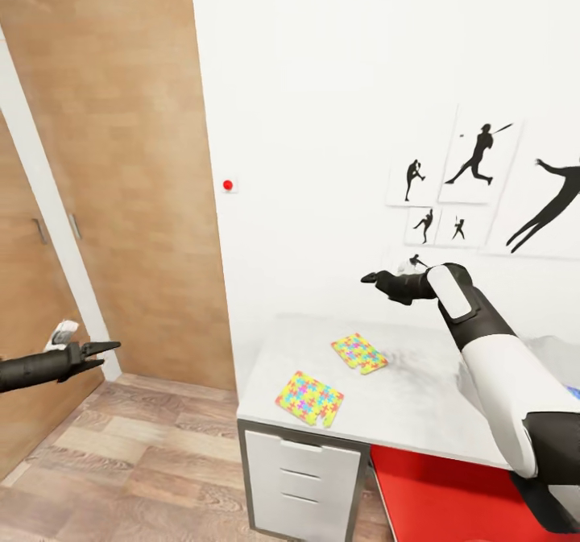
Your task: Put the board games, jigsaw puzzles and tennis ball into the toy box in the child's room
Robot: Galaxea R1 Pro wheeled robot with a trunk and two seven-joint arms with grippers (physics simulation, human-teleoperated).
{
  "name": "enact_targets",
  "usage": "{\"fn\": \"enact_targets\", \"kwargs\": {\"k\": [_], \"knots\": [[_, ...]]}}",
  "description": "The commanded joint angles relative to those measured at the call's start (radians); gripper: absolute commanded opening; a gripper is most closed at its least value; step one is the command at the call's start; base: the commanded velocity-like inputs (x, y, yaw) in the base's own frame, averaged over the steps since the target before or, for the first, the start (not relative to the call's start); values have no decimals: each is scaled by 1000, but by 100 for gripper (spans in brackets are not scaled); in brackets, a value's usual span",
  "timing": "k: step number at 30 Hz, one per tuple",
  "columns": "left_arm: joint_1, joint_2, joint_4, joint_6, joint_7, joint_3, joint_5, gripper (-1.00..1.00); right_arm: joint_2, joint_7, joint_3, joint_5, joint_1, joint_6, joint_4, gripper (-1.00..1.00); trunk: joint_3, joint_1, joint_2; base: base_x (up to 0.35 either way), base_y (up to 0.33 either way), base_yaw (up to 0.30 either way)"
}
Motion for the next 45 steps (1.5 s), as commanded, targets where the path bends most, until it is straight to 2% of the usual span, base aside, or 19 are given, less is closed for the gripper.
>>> {"fn": "enact_targets", "kwargs": {"k": [1,8,9,16,20,26,32,34,35,38,41,45], "knots": [[0,0,9,-6,18,1,3,100,-1,-9,4,-11,0,3,-1,100,-2,0,-1,0,0,207],[1,-1,115,-162,159,-3,2,100,3,-9,4,-13,10,7,-2,100,-10,0,-1,0,0,179],[1,-2,136,-189,198,-4,3,100,6,-9,4,-13,12,6,-2,100,-11,0,-1,0,0,77],[2,-2,207,-284,358,-5,2,100,16,-9,3,-10,24,4,-2,100,-14,0,-1,0,0,32],[2,-2,242,-337,416,-6,2,100,17,-9,3,-11,27,3,2,100,-14,0,-1,0,0,6],[3,-8,256,-368,476,-13,0,100,18,-10,3,-11,38,-4,5,100,-14,0,-1,0,0,1],[3,-16,259,-375,505,-52,-7,100,19,-11,3,-9,55,-14,4,100,-14,0,-1,0,0,0],[3,-23,260,-376,513,-70,-11,100,19,-11,5,-8,57,-15,4,100,-14,0,-1,0,0,0],[3,-45,261,-378,547,-116,-19,100,21,-33,7,-5,59,-17,1,100,-14,0,-1,0,0,0],[3,-58,261,-381,585,-135,-21,100,22,-76,8,-4,60,-16,0,100,-14,0,-1,0,0,0],[3,-86,263,-387,700,-152,-26,100,44,-190,8,-7,60,-11,2,100,-14,0,-1,0,0,0],[3,-115,264,-403,819,-158,-32,100,66,-239,8,-9,60,-6,3,100,-14,0,-1,0,0,0]]}}
